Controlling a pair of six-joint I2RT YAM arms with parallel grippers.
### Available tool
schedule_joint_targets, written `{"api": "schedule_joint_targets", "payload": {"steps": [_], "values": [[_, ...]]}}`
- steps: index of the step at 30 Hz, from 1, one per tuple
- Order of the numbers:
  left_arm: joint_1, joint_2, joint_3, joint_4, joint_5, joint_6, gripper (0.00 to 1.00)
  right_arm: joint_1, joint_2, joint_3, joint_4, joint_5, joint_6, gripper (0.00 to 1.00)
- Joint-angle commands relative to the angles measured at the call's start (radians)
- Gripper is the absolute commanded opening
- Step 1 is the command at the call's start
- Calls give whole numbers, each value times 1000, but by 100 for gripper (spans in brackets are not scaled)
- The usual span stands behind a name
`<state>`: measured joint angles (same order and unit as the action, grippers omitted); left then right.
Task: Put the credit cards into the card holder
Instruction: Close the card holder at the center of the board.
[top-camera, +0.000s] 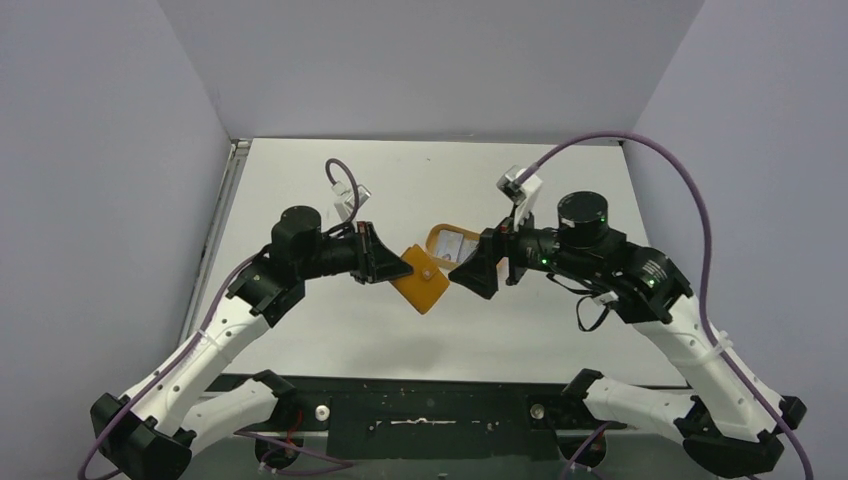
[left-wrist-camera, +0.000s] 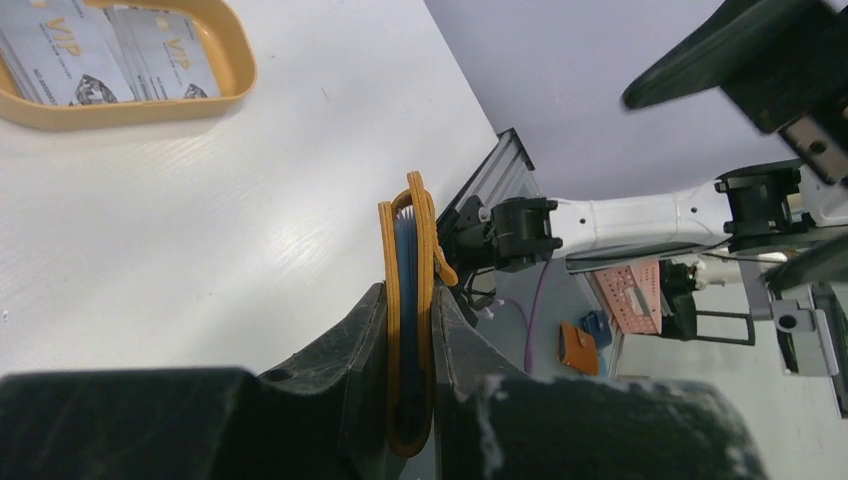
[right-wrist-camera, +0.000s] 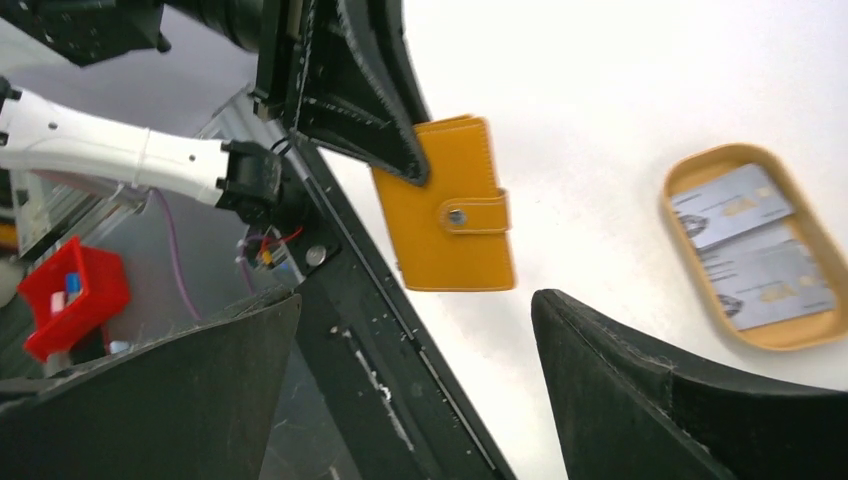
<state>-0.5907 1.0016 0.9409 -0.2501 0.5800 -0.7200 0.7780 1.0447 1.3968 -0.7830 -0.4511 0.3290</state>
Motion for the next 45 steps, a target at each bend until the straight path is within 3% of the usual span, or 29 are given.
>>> {"api": "schedule_joint_targets", "payload": {"steps": [1, 5, 13, 18, 25, 30, 37, 38, 39, 41, 45], "values": [[9, -80, -43, 126, 83, 46, 0, -69, -75, -41, 31, 52, -42, 90], [11, -152, -94, 210, 161, 56, 0, -141, -104, -152, 155, -71, 24, 89], [11, -246, -141, 453, 254, -7, 0, -143, -104, -353, 575, -382, 292, 84], [11, -246, -129, 533, 270, -41, 0, -125, -76, -363, 558, -408, 300, 80], [11, -225, -121, 582, 273, -70, 0, -105, -94, -441, 773, -477, 434, 76], [10, -220, -112, 597, 273, -84, 0, -75, -81, -430, 731, -471, 397, 59], [9, -202, -110, 605, 258, -102, 0, 26, -50, -413, 707, -376, 361, 11], [9, -201, -112, 605, 253, -108, 7, 34, -51, -415, 706, -355, 354, 5], [10, -199, -117, 605, 243, -115, 21, 38, -57, -415, 700, -330, 346, 0], [11, -201, -131, 604, 216, -130, 49, 38, -79, -415, 681, -266, 322, 0], [11, -246, -198, 586, 103, -155, 89, 38, -144, -408, 613, -65, 267, 0]]}}
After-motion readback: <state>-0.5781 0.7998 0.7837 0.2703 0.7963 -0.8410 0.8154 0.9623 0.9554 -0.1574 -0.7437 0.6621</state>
